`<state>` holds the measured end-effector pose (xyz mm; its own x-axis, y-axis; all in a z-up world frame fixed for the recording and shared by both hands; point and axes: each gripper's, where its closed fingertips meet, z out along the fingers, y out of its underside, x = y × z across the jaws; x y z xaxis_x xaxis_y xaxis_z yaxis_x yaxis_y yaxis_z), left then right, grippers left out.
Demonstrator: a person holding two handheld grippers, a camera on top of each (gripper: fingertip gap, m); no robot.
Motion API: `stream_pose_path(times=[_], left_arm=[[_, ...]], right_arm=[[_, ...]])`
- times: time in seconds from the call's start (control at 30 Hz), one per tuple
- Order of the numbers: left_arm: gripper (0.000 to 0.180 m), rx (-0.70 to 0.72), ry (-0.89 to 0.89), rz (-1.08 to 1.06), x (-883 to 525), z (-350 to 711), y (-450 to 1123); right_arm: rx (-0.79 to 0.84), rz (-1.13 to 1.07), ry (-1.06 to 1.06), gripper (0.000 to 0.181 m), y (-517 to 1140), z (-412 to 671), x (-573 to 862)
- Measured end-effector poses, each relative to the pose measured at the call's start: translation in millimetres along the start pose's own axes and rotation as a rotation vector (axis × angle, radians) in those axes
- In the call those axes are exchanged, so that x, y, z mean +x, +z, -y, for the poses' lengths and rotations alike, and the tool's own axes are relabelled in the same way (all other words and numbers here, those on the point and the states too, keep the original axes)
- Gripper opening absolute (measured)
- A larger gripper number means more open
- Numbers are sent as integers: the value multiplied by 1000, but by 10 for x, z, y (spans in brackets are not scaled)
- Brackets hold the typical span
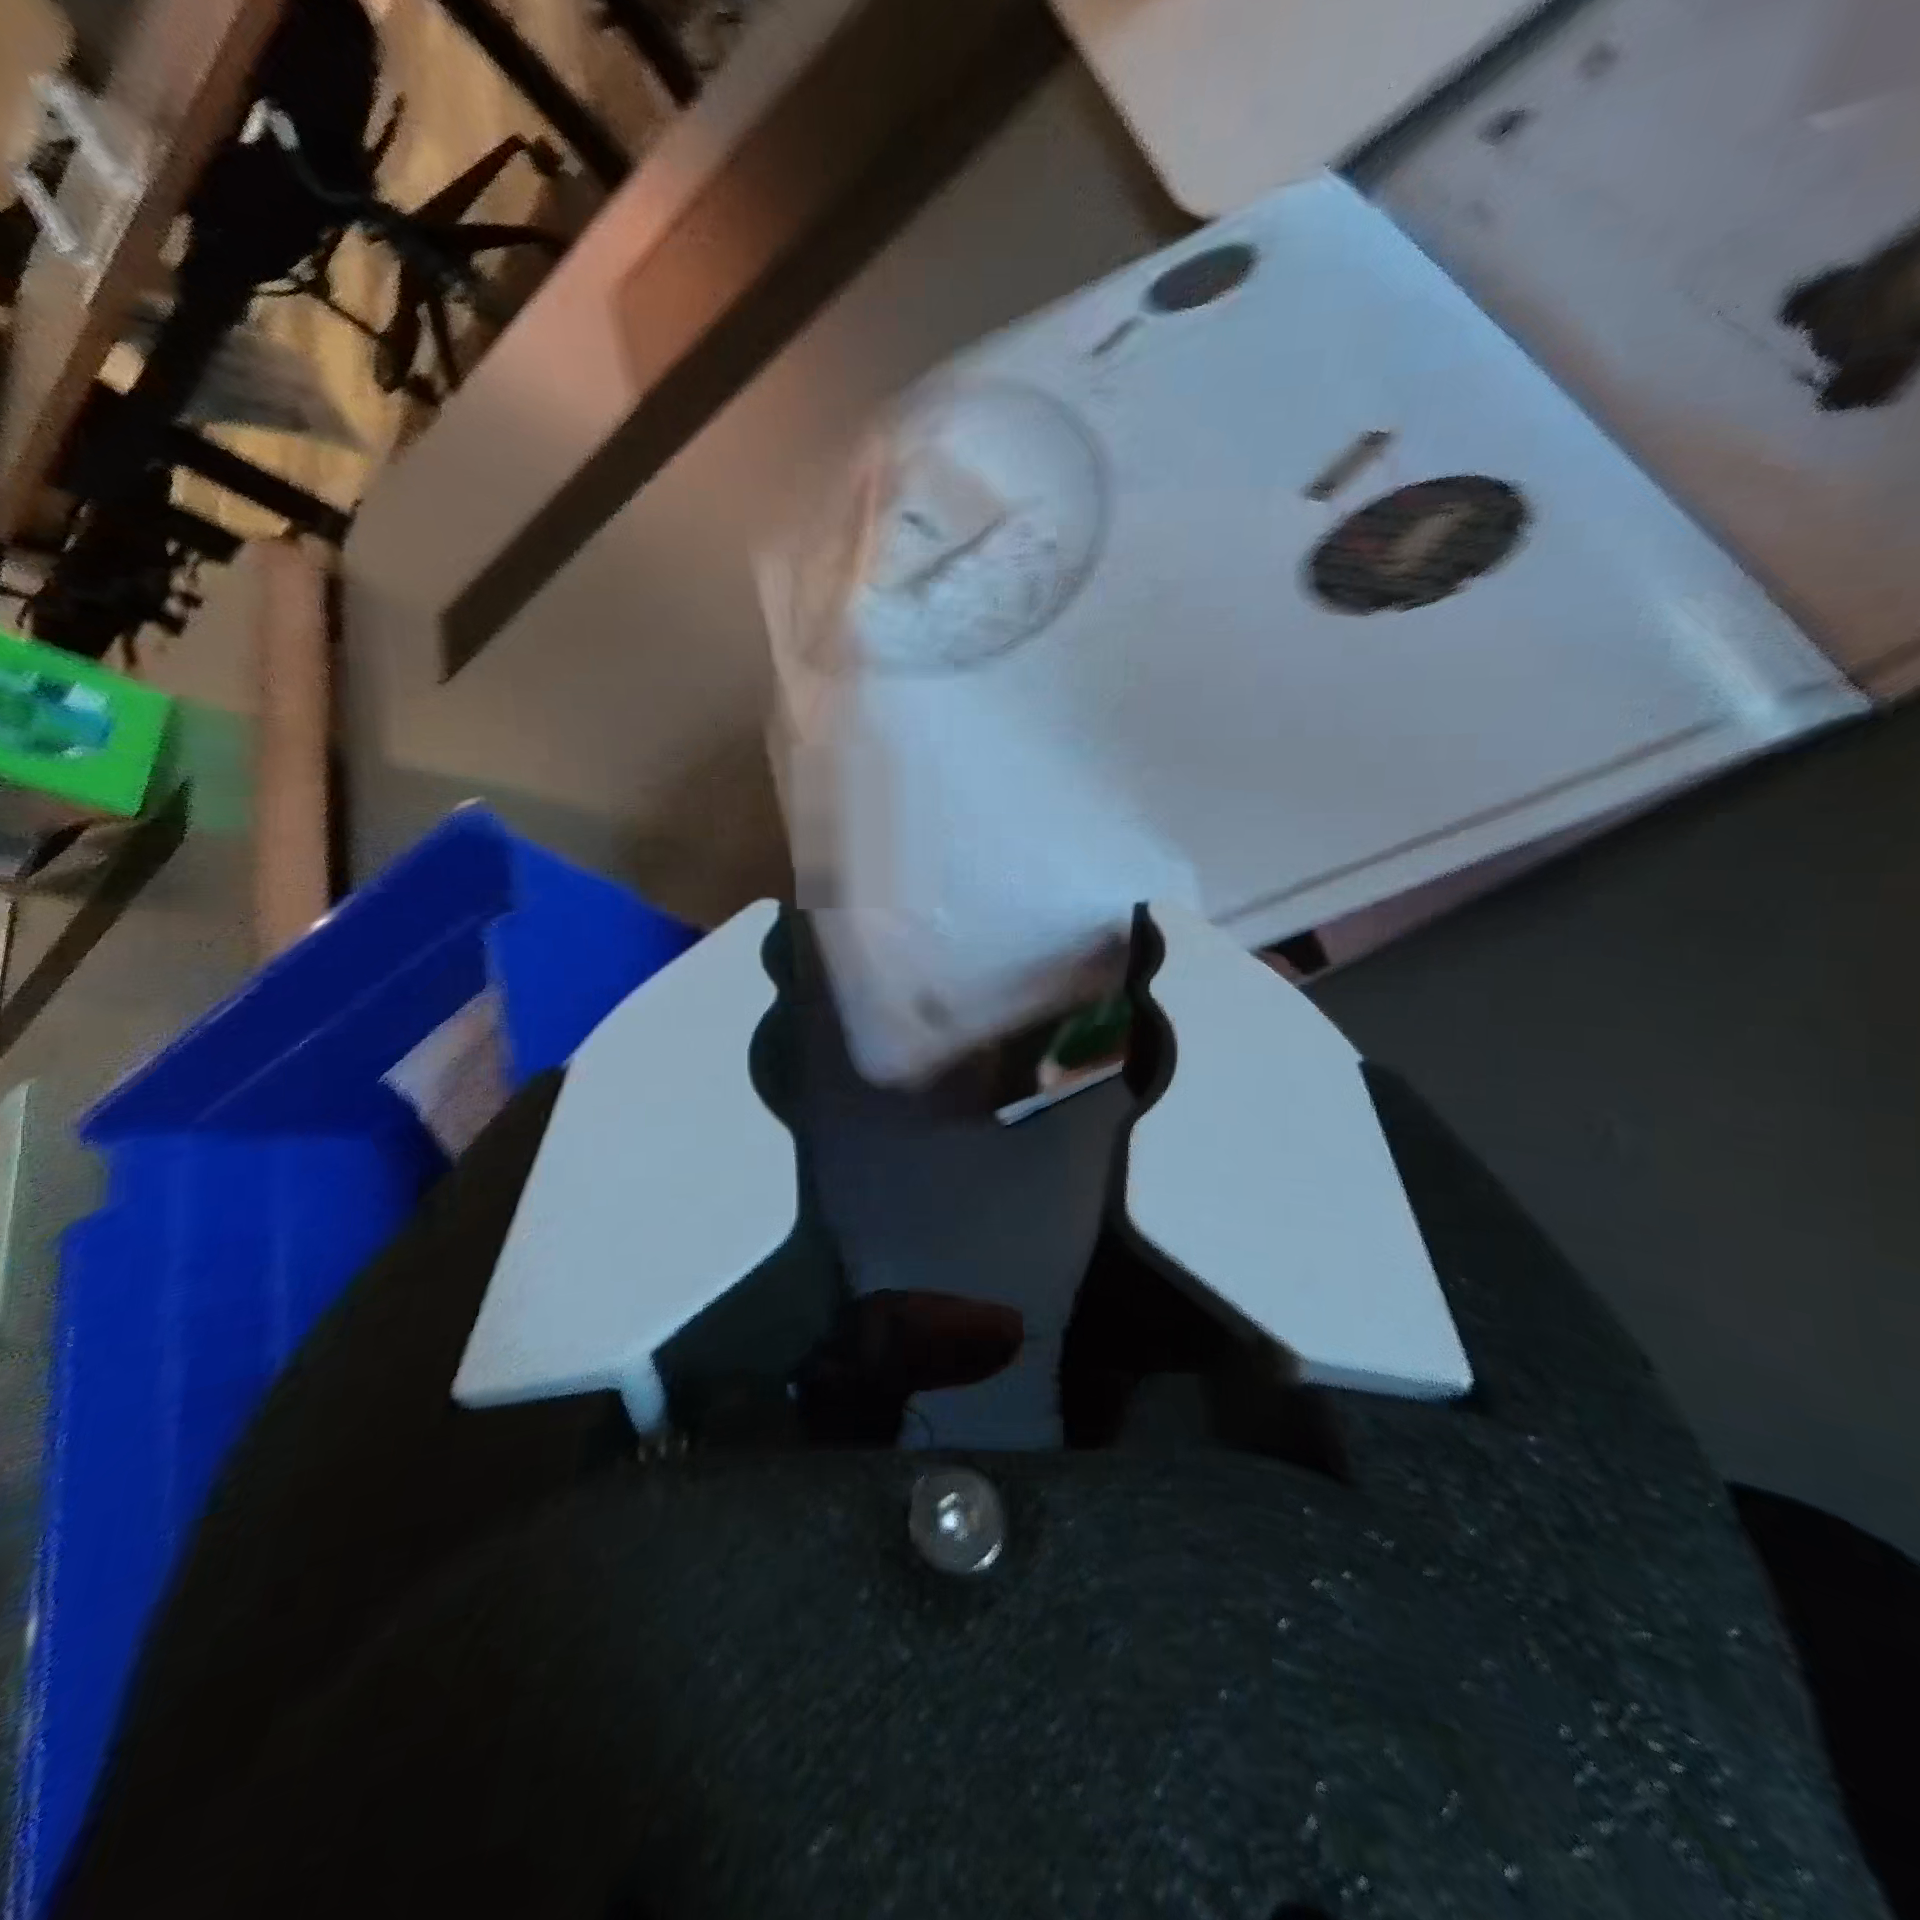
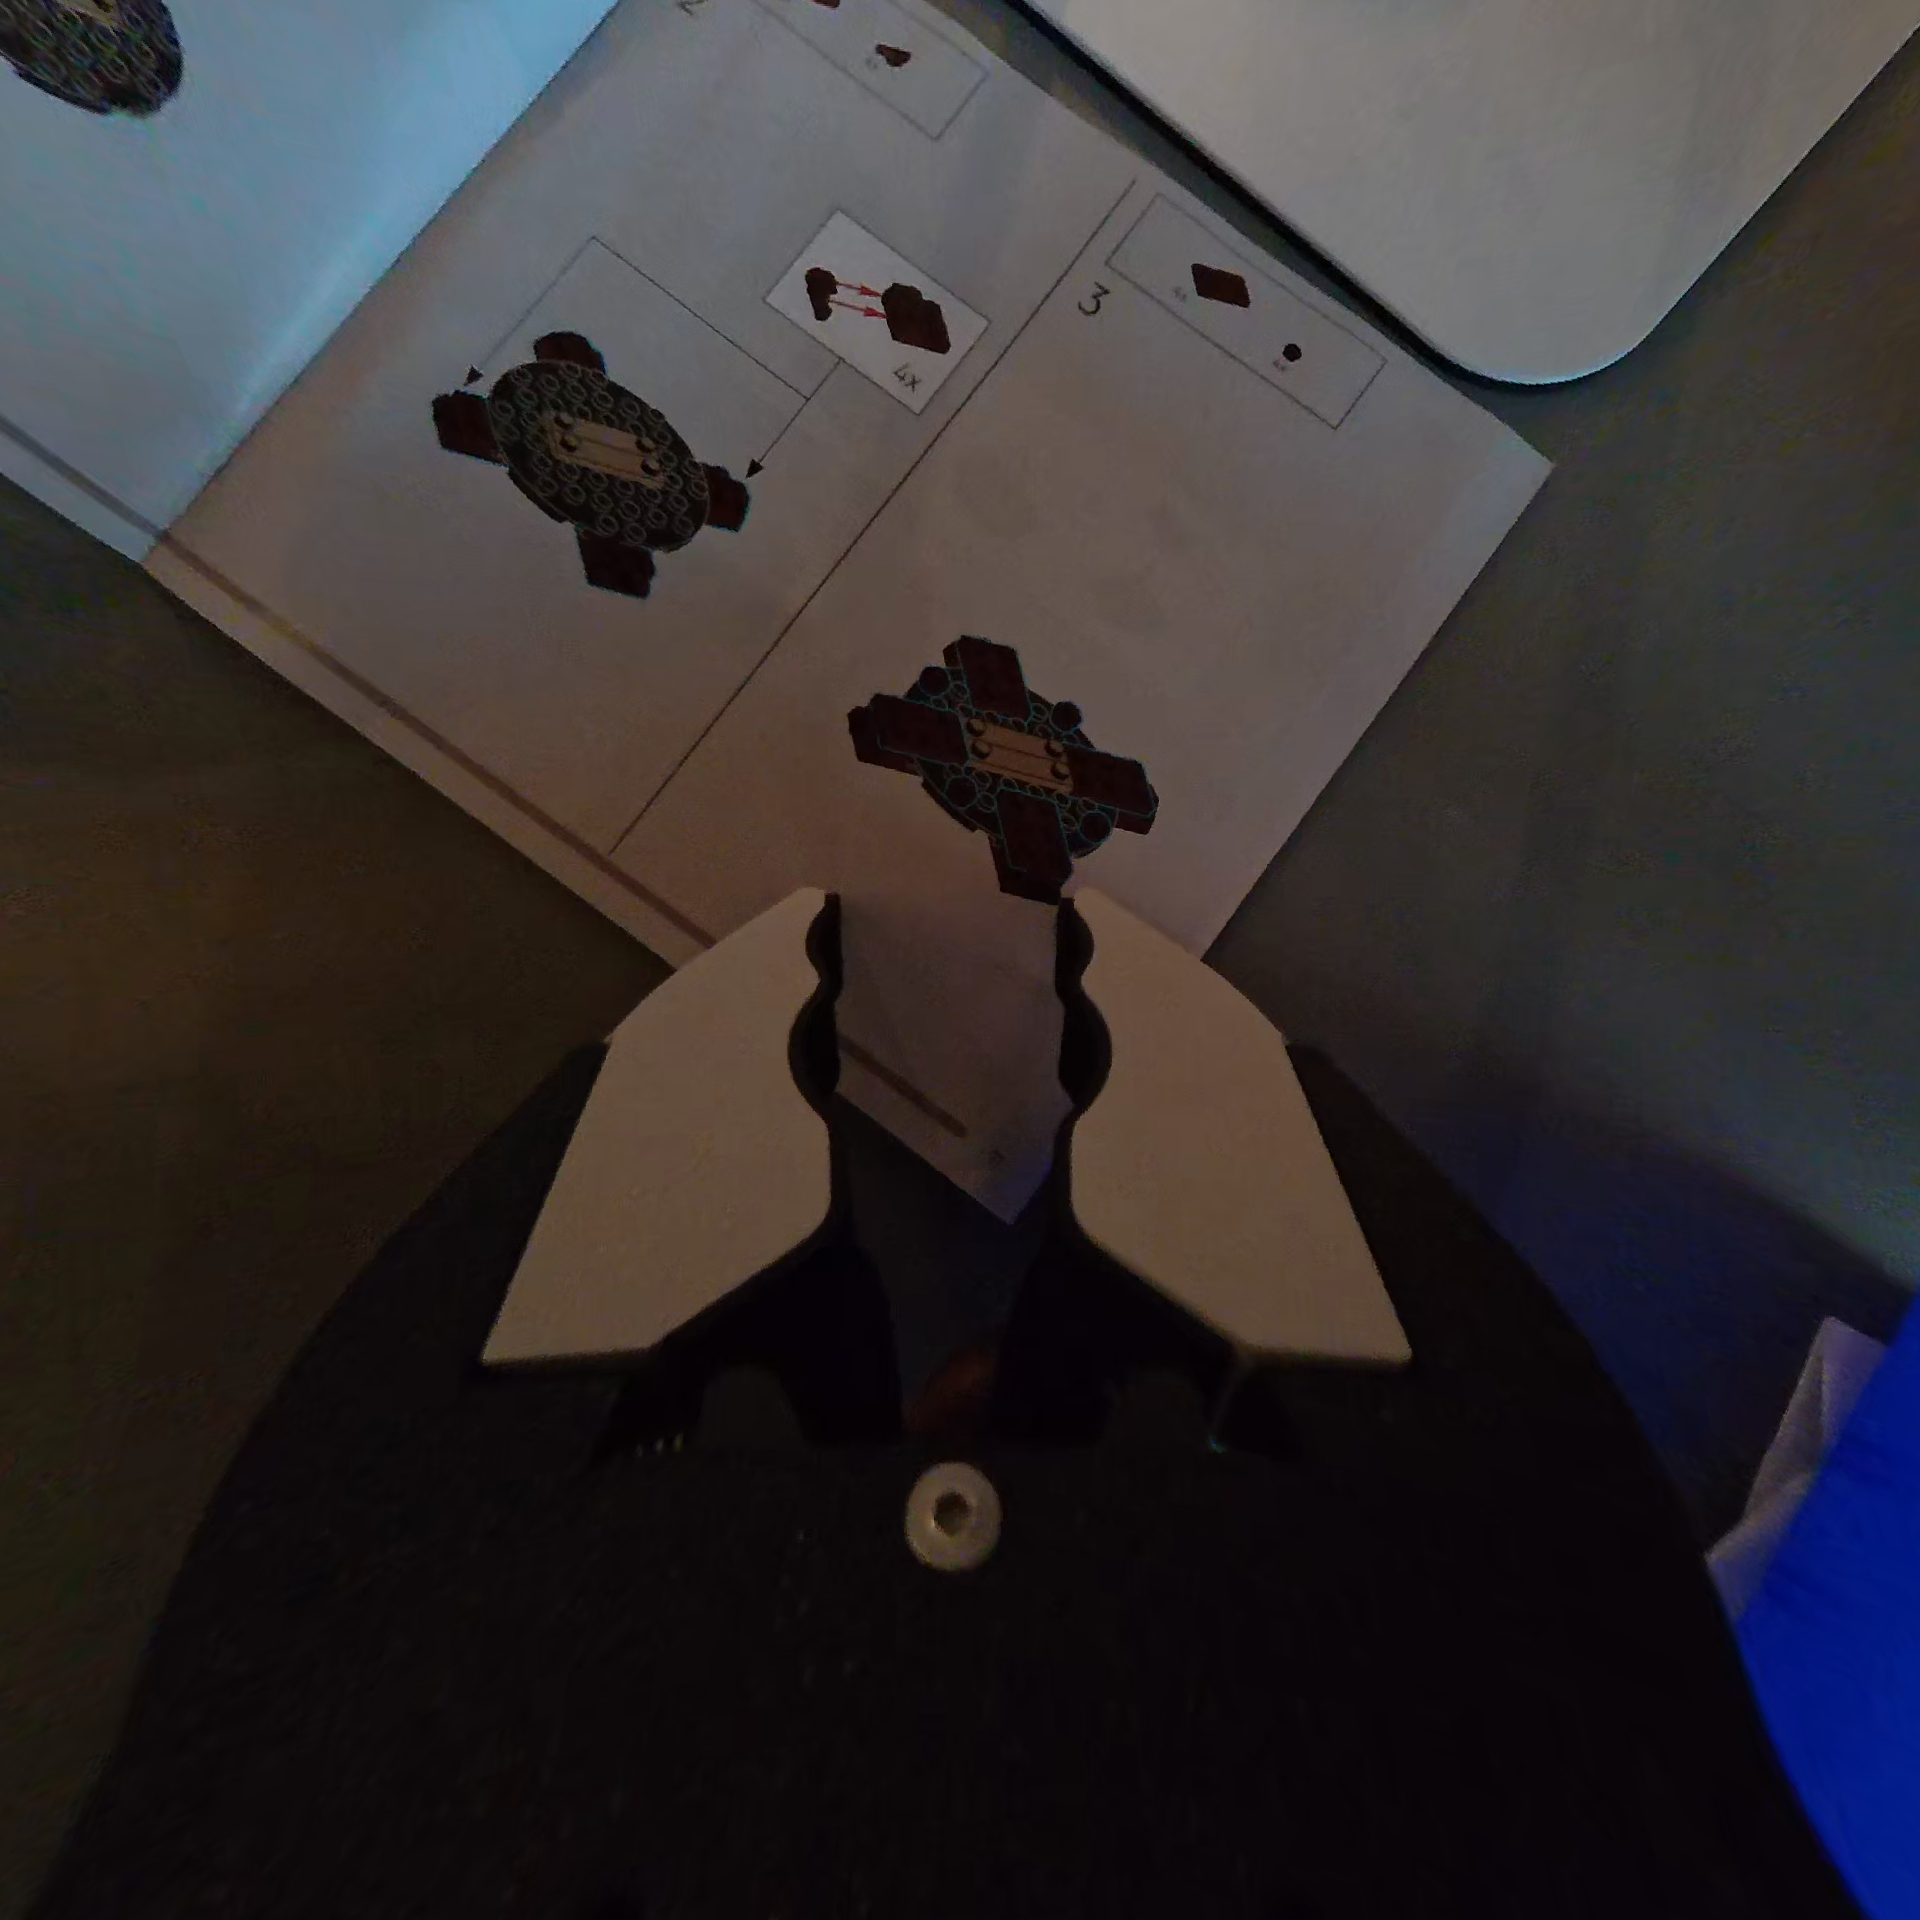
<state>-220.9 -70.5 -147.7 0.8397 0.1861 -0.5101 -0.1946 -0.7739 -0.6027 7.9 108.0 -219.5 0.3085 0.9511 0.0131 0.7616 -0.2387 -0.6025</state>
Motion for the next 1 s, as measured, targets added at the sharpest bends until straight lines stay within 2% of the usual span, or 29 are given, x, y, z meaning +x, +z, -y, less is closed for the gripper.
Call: stream_pose_path(times=[0.17, 0.23, 0.33, 0.4, 0.43, 0.53, 0.63, 0.73, 0.93, 1.0], left_arm=[[59, 46, -81, 121, -368, 124, -298], [54, 137, -157, 100, -407, 296, -416], [45, 363, -197, -223, 183, 852, -521], [40, 424, -145, -487, 824, 1149, -517], [39, 411, -97, -549, 1080, 1219, -415], [29, 288, 96, -470, 1403, 1196, 182], [16, 118, 140, -519, 1521, 967, 528], [14, 0, 169, -484, 1353, 682, 677], [19, 37, 68, -526, 1243, 606, 702], [12, 76, 67, -548, 1271, 603, 667]], right_arm=[[-8, 1, 1, 38, -11, -4, -14], [-16, 2, -3, 38, -12, -4, -20], [-22, 3, -9, 37, -9, -2, -22], [-26, 2, -14, 36, -6, -1, -23], [-28, 3, -11, 36, -2, 0, -21], [-28, 7, -3, 36, -13, -4, -24], [-27, 6, 2, 36, -9, -3, -20], [-29, -1, 8, 37, -3, -3, -14], [-23, -13, 23, 38, 11, 2, -1], [-36, -18, 17, 38, -10, -4, 0]])
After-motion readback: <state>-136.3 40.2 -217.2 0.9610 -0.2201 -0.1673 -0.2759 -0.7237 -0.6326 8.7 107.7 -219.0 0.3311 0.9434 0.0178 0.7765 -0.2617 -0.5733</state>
